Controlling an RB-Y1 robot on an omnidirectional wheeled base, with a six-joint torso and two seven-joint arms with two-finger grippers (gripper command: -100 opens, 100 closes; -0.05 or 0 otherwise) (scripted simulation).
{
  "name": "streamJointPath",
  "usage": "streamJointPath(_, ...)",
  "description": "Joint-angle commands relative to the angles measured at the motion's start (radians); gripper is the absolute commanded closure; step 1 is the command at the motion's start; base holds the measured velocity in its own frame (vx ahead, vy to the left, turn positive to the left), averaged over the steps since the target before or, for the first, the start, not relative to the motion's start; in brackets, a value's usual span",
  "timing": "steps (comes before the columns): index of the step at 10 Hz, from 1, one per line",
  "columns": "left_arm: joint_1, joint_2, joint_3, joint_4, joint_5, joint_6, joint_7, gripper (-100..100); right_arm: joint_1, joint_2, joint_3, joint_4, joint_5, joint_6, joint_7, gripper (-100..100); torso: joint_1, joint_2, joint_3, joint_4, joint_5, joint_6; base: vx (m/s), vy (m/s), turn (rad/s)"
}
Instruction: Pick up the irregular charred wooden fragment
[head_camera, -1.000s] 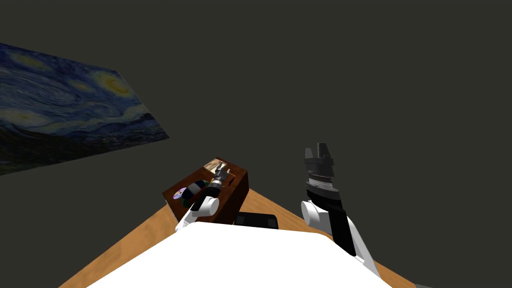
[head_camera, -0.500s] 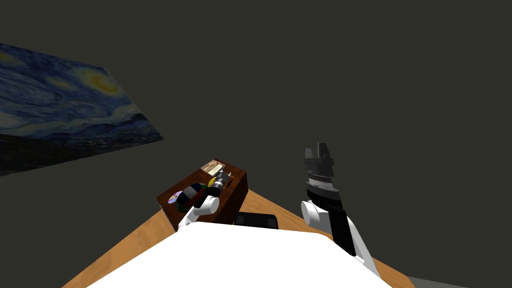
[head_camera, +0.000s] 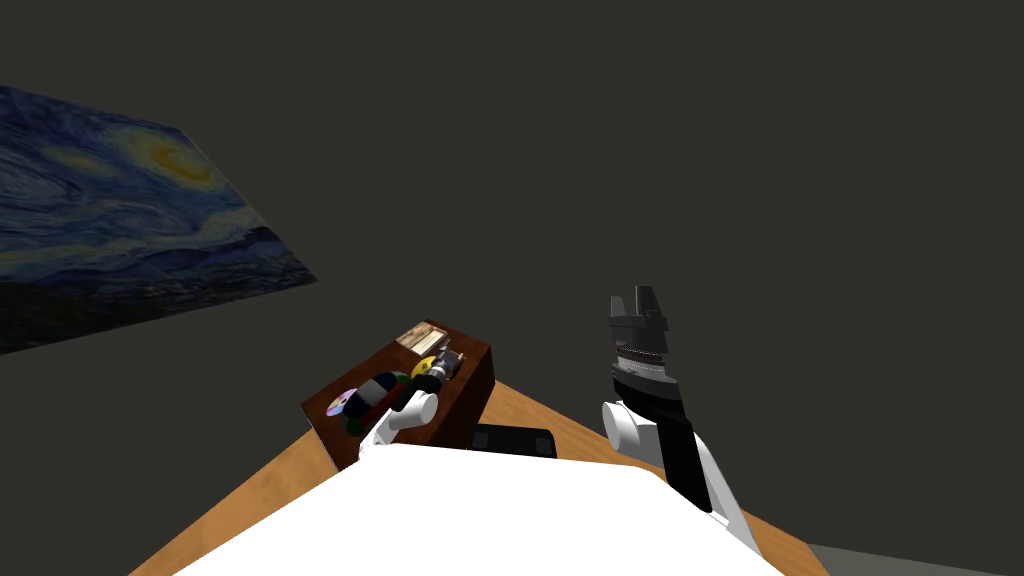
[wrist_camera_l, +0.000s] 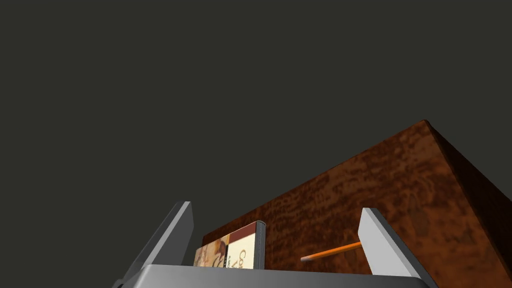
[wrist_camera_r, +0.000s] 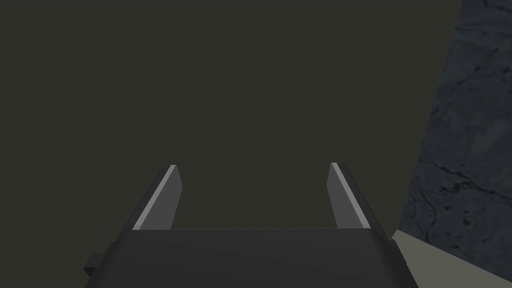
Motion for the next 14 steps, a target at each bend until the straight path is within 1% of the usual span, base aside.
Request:
streamJointPath(1, -0.024, 0.017, -0.004, 0.050, 0.035, 0.033, 0.032, -100, 0.000, 0.000, 0.000, 0.000, 0.000, 0.000, 0.000, 0, 0.000, 0.000, 0.000, 0.000, 0.000, 0.000, 0.025, 0.009, -0.049)
streamJointPath(2, -0.024, 0.017, -0.004, 0.062, 0.035, 0.033, 0.032, -100, 0.000, 0.000, 0.000, 0.000, 0.000, 0.000, 0.000, 0, 0.000, 0.000, 0.000, 0.000, 0.000, 0.000, 0.022, 0.010, -0.043)
streamJointPath(4, -0.063, 0.046, -0.009, 0.141, 0.096, 0.092, 0.082, -100, 0.000, 0.000, 0.000, 0.000, 0.000, 0.000, 0.000, 0, 0.000, 0.000, 0.000, 0.000, 0.000, 0.000, 0.034, 0.011, -0.086)
streamJointPath(5, -0.063, 0.046, -0.009, 0.161, 0.096, 0.098, 0.082, -100, 0.000, 0.000, 0.000, 0.000, 0.000, 0.000, 0.000, 0, 0.001, -0.001, 0.000, 0.000, 0.000, 0.000, 0.039, 0.011, -0.031)
streamJointPath(6, -0.083, 0.061, -0.012, 0.206, 0.125, 0.130, 0.107, -100, 0.000, 0.000, 0.000, 0.000, 0.000, 0.000, 0.000, 0, 0.001, -0.001, 0.000, 0.000, 0.000, 0.000, 0.031, 0.012, -0.049)
streamJointPath(7, -0.102, 0.075, -0.014, 0.239, 0.155, 0.155, 0.132, -100, 0.000, 0.000, 0.000, 0.000, 0.000, 0.000, 0.000, 0, 0.001, 0.000, 0.000, 0.000, 0.000, 0.000, 0.047, 0.015, -0.101)
streamJointPath(8, -0.102, 0.075, -0.014, 0.259, 0.155, 0.162, 0.132, -100, 0.000, 0.000, 0.000, 0.000, 0.000, 0.000, 0.000, 0, 0.001, -0.001, -0.001, 0.000, 0.000, 0.000, 0.039, 0.010, -0.035)
streamJointPath(9, -0.121, 0.089, -0.017, 0.285, 0.183, 0.193, 0.156, -100, 0.000, 0.000, 0.000, 0.000, 0.000, 0.000, 0.000, 0, 0.000, -0.001, 0.000, 0.000, 0.000, 0.000, 0.031, 0.004, -0.055)
streamJointPath(10, -0.121, 0.089, -0.017, 0.307, 0.183, 0.193, 0.156, -100, 0.000, 0.000, 0.000, 0.000, 0.000, 0.000, 0.000, 0, 0.000, 0.000, 0.000, 0.000, 0.000, 0.000, 0.020, 0.004, -0.028)
streamJointPath(11, -0.139, 0.103, -0.019, 0.332, 0.212, 0.223, 0.179, -100, 0.000, 0.000, 0.000, 0.000, 0.000, 0.000, 0.000, 0, 0.000, 0.000, 0.000, 0.000, 0.000, 0.000, 0.025, 0.005, -0.052)
streamJointPath(12, -0.139, 0.103, -0.019, 0.354, 0.212, 0.223, 0.179, -100, 0.000, 0.000, 0.000, 0.000, 0.000, 0.000, 0.000, 0, 0.000, 0.000, 0.000, 0.000, 0.000, 0.000, 0.021, 0.009, -0.031)
streamJointPath(13, -0.157, 0.116, -0.022, 0.395, 0.239, 0.253, 0.202, -100, 0.000, 0.000, 0.000, 0.000, 0.000, 0.000, 0.000, 0, 0.000, 0.000, 0.000, 0.000, 0.000, 0.000, 0.023, 0.005, -0.061)
streamJointPath(14, -0.157, 0.116, -0.022, 0.400, 0.239, 0.253, 0.202, -100, 0.000, 0.000, 0.000, 0.000, 0.000, 0.000, 0.000, 0, 0.000, 0.000, 0.000, 0.000, 0.000, 0.000, 0.021, 0.006, -0.027)
